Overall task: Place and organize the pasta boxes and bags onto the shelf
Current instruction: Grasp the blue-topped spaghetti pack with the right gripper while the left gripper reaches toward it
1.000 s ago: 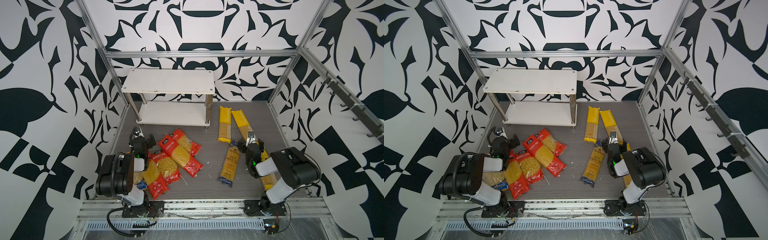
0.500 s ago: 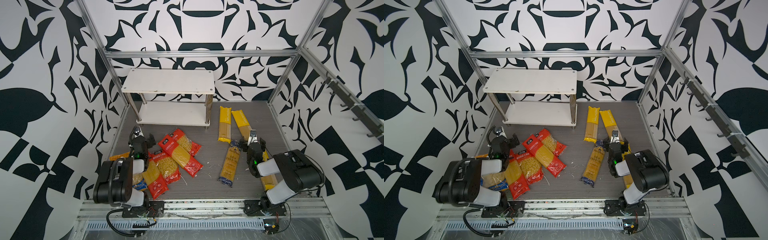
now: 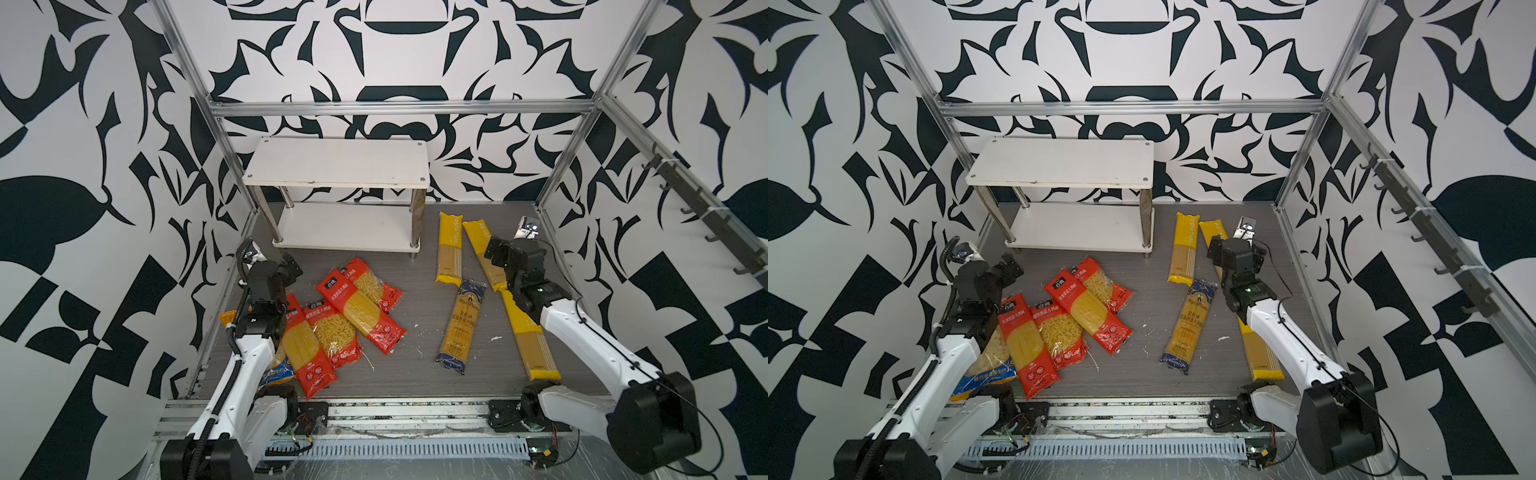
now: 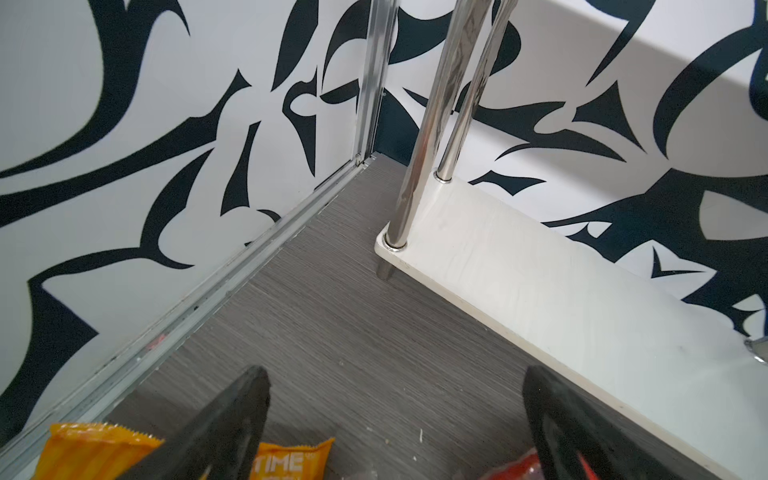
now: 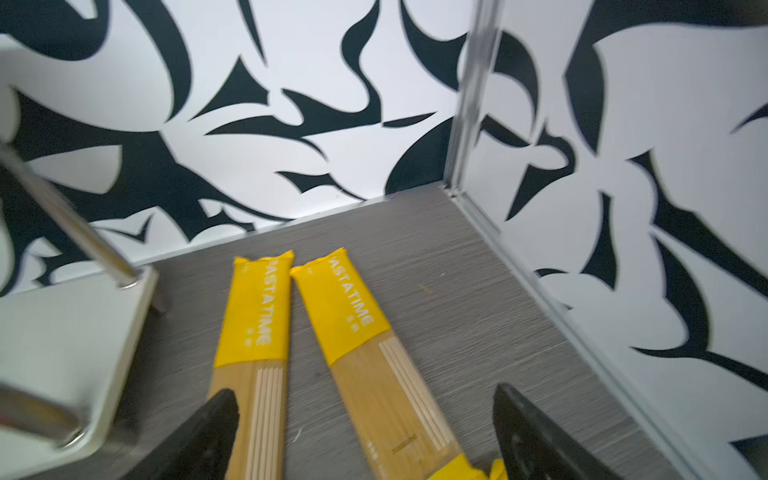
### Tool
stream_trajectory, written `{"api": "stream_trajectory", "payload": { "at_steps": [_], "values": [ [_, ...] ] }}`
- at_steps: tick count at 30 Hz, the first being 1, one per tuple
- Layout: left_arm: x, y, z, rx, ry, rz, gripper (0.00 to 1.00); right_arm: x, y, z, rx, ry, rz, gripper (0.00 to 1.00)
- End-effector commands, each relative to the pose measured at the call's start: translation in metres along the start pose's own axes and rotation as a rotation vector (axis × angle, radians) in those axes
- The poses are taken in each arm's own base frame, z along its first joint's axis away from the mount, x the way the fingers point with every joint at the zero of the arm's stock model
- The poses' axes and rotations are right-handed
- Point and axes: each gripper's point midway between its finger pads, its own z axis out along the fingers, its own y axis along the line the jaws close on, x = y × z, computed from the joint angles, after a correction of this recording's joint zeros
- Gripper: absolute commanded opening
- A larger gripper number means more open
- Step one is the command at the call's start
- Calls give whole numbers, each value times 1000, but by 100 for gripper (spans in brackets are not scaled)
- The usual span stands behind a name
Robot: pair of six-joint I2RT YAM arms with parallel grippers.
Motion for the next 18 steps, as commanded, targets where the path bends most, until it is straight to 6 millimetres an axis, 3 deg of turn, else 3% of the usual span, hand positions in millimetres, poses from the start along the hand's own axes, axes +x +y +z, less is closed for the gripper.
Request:
{"api": "stream_trajectory", "payload": {
  "at_steps": [1, 3, 8, 11, 18],
  "values": [
    [17, 7, -12, -57, 151, -162, 99, 86, 18, -17, -153, 379, 89, 84],
    [18, 9, -14, -78, 181, -245, 99, 95, 15, -21, -122, 456, 116, 78],
    [18, -40, -25, 168, 329, -184, 92, 124, 18, -33, -112, 644, 147, 71],
    [31, -66, -37, 248, 400, -138, 92, 141, 23, -40, -147, 704, 189, 70],
    [74, -136, -76, 381, 461, 52, 92, 169, 13, -53, -138, 787, 158, 70]
  ]
}}
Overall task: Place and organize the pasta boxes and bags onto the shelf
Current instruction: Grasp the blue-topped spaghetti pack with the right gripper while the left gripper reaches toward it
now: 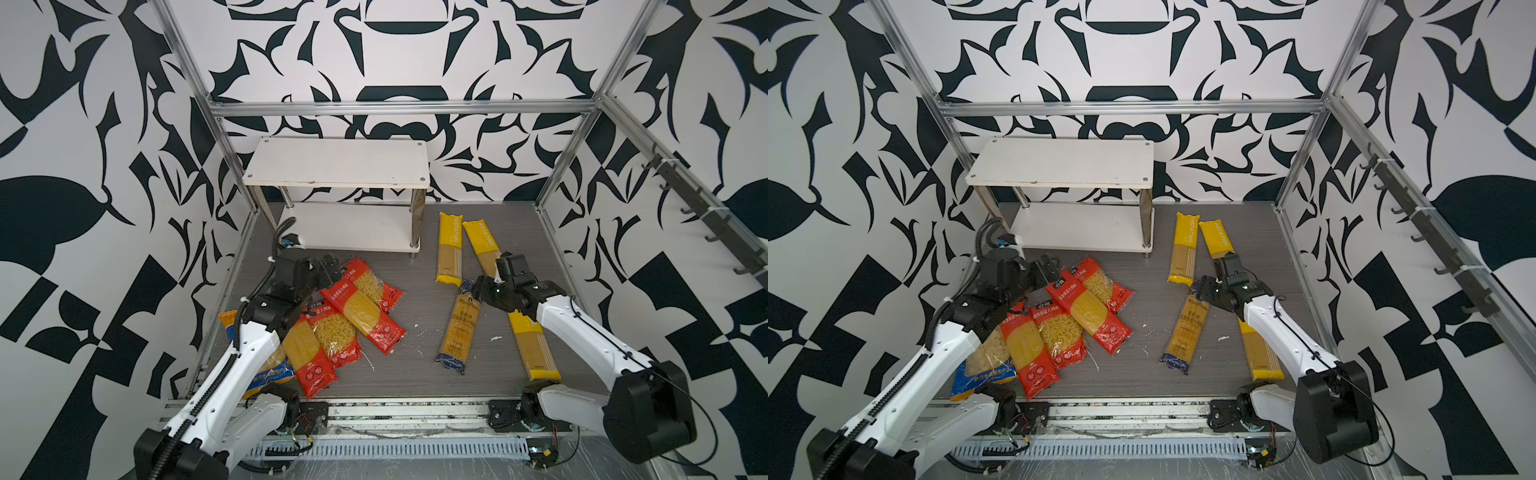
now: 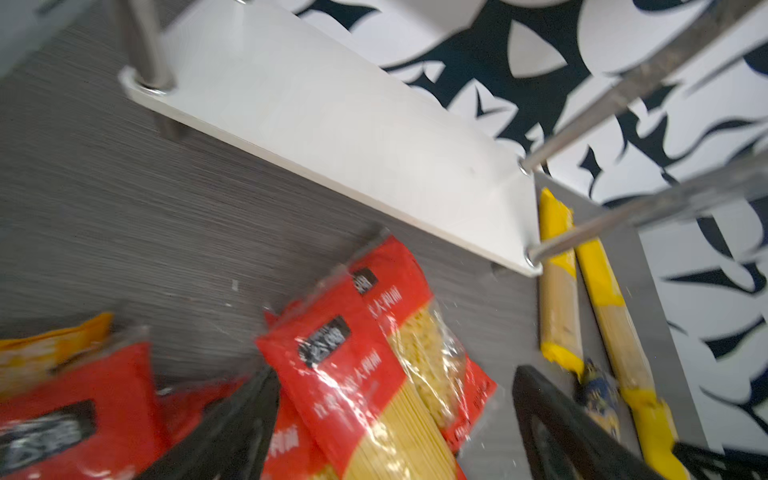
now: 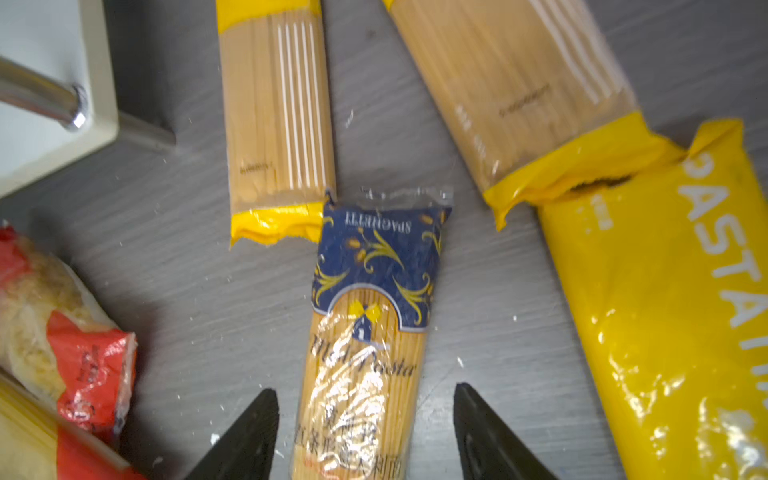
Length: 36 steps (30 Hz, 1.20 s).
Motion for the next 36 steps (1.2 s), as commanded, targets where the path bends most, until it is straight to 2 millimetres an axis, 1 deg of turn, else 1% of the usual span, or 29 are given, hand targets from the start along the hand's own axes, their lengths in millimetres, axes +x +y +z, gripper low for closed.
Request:
{"api": "stream_trajectory", "payload": {
  "at_steps": [1, 7, 9, 12, 15, 17, 21, 23, 24, 26, 28, 32, 36],
  "values": [
    [20, -21, 4, -12, 51, 46, 92, 21, -7, 1, 4, 74, 8, 70],
    [69, -79, 31, 88, 144, 106, 92, 35, -11, 8, -21, 87, 45, 70],
    [81, -98, 39, 118, 168, 125, 92, 41, -12, 11, -25, 101, 57, 70],
    [102, -117, 55, 128, 224, 165, 92, 48, -17, 13, -21, 114, 63, 70],
    [119, -127, 67, 142, 276, 180, 90, 55, -20, 14, -17, 135, 60, 70],
    [127, -132, 73, 159, 298, 168, 88, 59, -22, 14, -15, 144, 56, 71],
    [136, -141, 82, 188, 330, 152, 86, 63, -24, 14, -13, 149, 53, 70],
    [140, -144, 86, 195, 348, 156, 86, 63, -25, 13, -11, 139, 55, 68],
    [143, -146, 88, 199, 360, 159, 81, 62, -26, 12, -11, 130, 56, 66],
    [148, -148, 91, 207, 380, 154, 78, 61, -26, 12, -18, 121, 56, 63],
    [155, -150, 92, 225, 400, 133, 75, 64, -27, 14, -20, 132, 60, 62],
    [171, -157, 95, 272, 442, 79, 73, 70, -30, 24, -22, 158, 88, 62],
    [189, -169, 98, 302, 489, 76, 71, 67, -23, 33, -68, 142, 125, 63]
  ]
}}
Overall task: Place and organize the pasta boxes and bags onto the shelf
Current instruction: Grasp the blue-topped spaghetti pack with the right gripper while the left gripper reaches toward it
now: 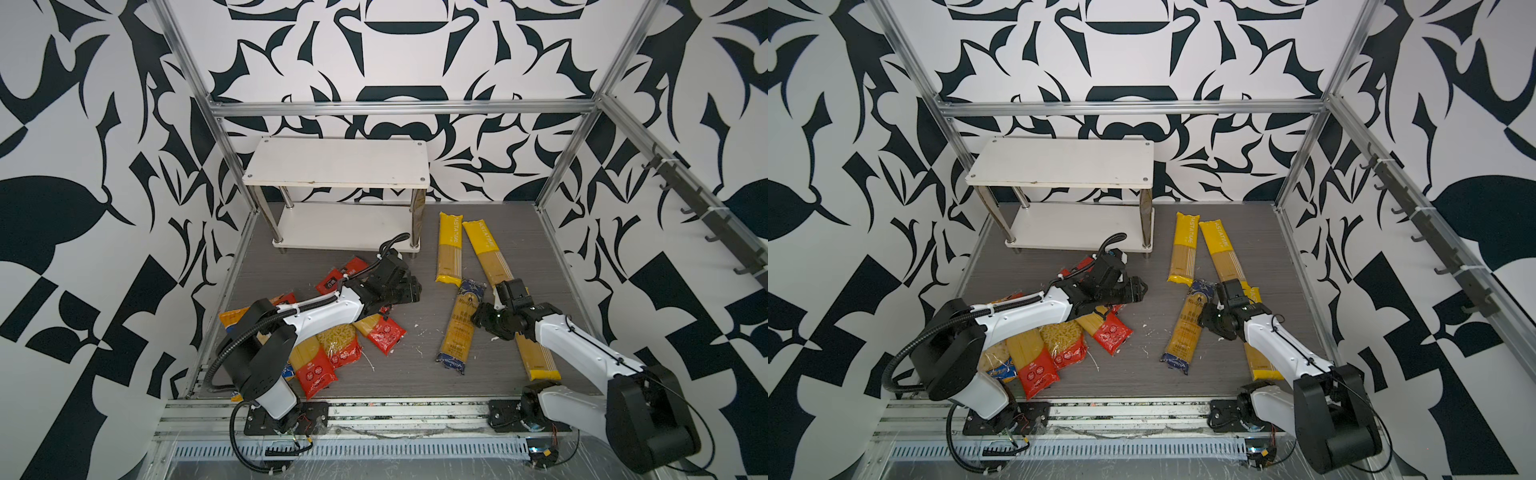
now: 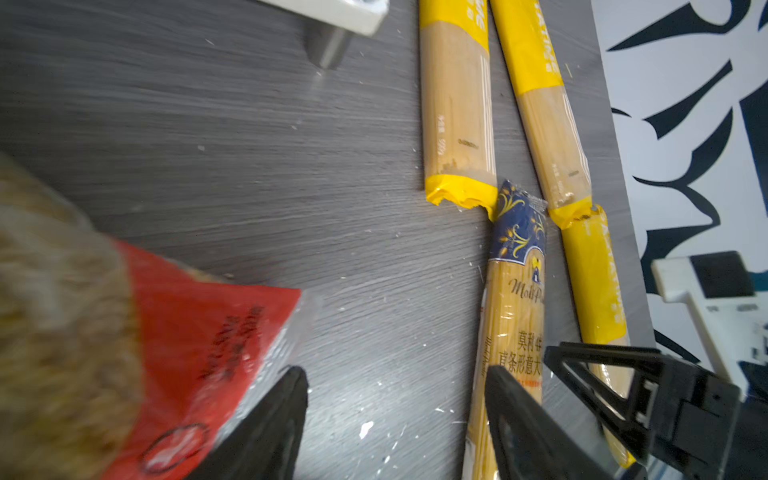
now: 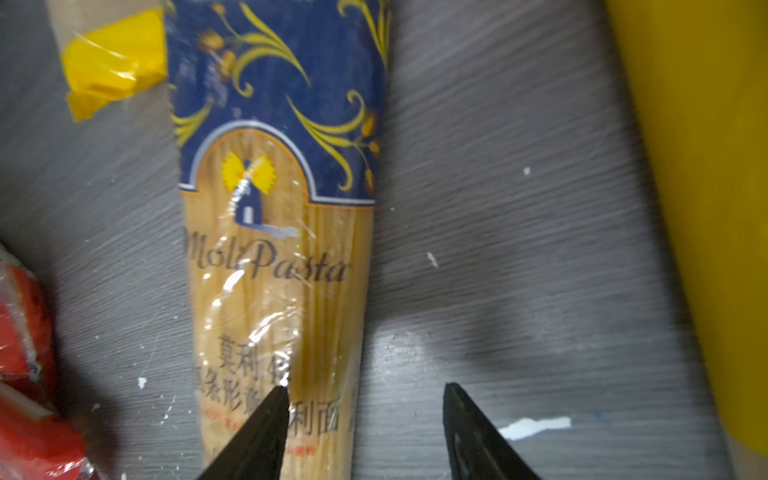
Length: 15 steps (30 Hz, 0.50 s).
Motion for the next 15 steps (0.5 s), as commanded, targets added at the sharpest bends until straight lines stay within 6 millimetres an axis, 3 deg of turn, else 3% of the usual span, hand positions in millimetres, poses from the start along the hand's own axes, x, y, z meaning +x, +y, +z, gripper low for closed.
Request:
{"api": "stream_trajectory", "payload": {
  "at_steps": [1, 5, 11, 15],
  "values": [
    [15, -16, 13, 58, 54, -23, 70, -8, 13, 6, -64, -21, 37, 63],
    [30, -27, 27, 94, 106, -24, 68, -6, 14, 22, -83, 7, 63, 63],
    [45, -32, 47, 139, 161, -53, 62, -17, 47, 34, -198, 3, 57, 57],
    [53, -35, 58, 160, 202, -44, 55, -18, 47, 34, -205, 4, 55, 66]
  ]
}}
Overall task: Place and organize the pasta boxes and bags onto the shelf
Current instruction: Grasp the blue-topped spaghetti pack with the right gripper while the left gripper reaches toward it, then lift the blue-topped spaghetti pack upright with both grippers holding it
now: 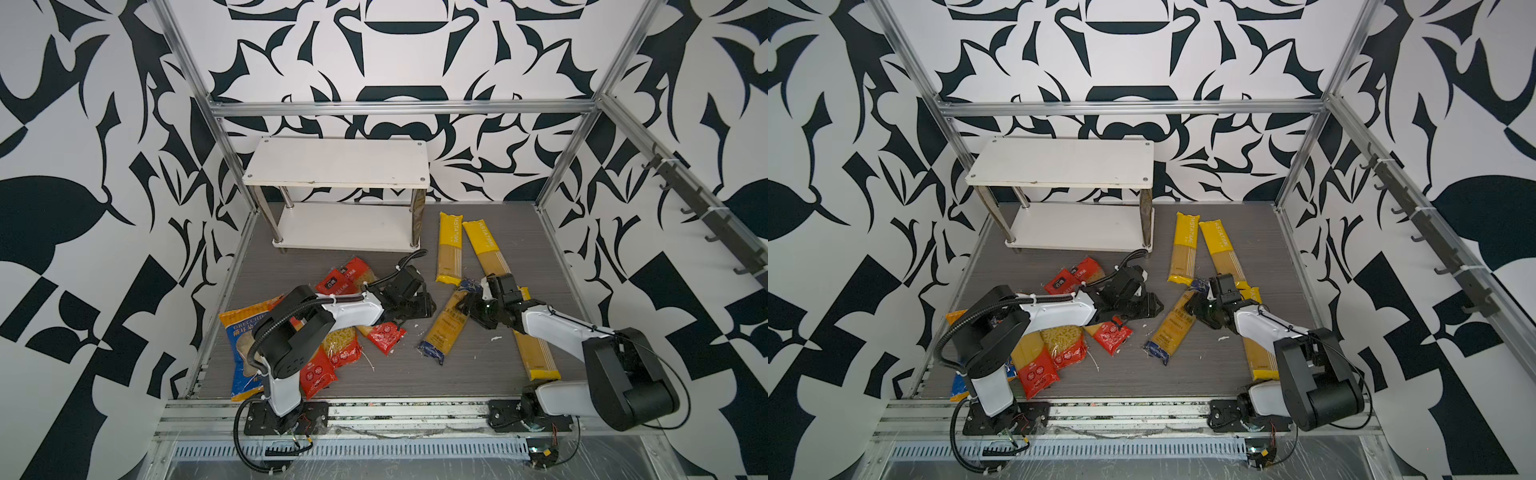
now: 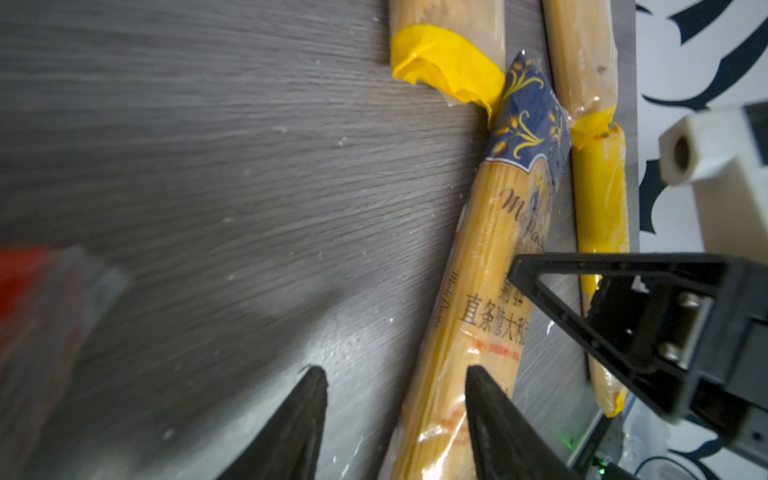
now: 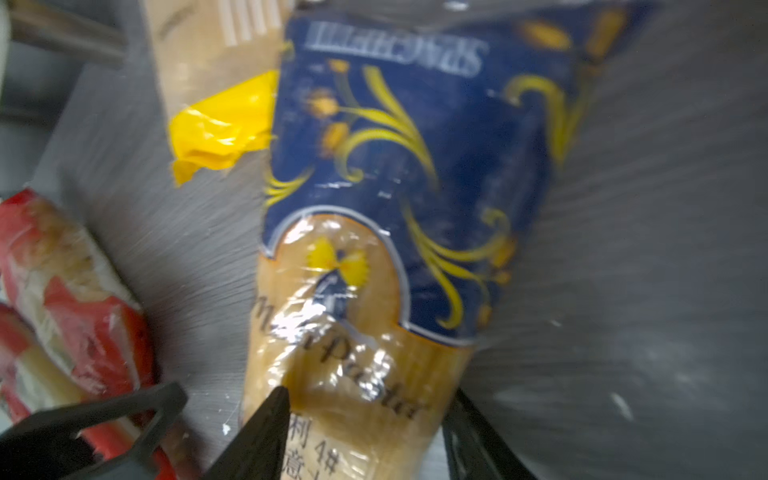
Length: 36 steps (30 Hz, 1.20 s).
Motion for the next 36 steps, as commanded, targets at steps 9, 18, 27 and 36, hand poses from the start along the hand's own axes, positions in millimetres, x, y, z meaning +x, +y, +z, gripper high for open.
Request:
{"api": "stream_trajectory", "payload": {
  "at_steps": [9, 18, 27, 36],
  "values": [
    [13, -23, 34, 156, 107, -52, 44, -1, -6, 19, -91, -78, 136, 61],
    [14, -35, 26, 207, 132, -20, 38, -13, 4, -2, -163, -202, 70, 19],
    [-9, -42, -24, 259, 60, 47, 48, -15, 31, -39, -262, -270, -63, 3],
    [-17, -71, -81, 394, -15, 237, 67, -32, 93, -95, -444, -365, -212, 0]
  ]
}}
